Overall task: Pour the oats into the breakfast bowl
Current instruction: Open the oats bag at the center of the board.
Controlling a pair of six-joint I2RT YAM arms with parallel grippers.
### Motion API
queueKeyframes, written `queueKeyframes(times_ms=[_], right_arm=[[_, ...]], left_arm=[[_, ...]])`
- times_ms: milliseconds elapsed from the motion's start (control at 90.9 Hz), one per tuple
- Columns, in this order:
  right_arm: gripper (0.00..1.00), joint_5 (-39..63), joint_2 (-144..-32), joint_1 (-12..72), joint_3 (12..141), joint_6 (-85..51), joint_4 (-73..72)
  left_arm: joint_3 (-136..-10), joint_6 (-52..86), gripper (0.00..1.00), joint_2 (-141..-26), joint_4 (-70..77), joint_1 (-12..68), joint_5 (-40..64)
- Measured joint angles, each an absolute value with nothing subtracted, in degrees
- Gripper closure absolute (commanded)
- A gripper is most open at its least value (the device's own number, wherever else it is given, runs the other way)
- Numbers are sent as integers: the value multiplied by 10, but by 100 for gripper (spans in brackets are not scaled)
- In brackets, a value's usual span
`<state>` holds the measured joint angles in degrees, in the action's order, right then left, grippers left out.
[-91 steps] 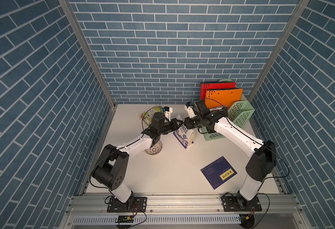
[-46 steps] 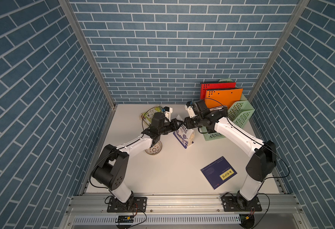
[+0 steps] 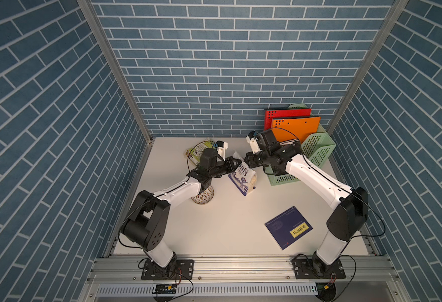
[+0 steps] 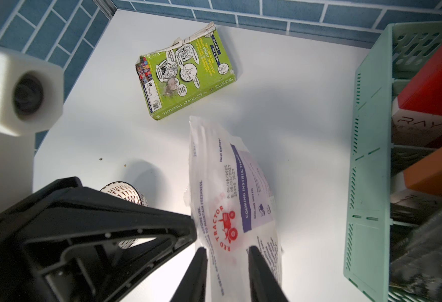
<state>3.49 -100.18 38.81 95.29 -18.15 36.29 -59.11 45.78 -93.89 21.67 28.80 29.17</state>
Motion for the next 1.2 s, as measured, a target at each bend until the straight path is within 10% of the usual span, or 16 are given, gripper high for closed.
queueKeyframes(times_ms=[1200], right_arm=[[77, 23, -1004, 396, 947, -165, 385]], left_arm=[[-591, 458, 100, -939, 213, 288, 290]])
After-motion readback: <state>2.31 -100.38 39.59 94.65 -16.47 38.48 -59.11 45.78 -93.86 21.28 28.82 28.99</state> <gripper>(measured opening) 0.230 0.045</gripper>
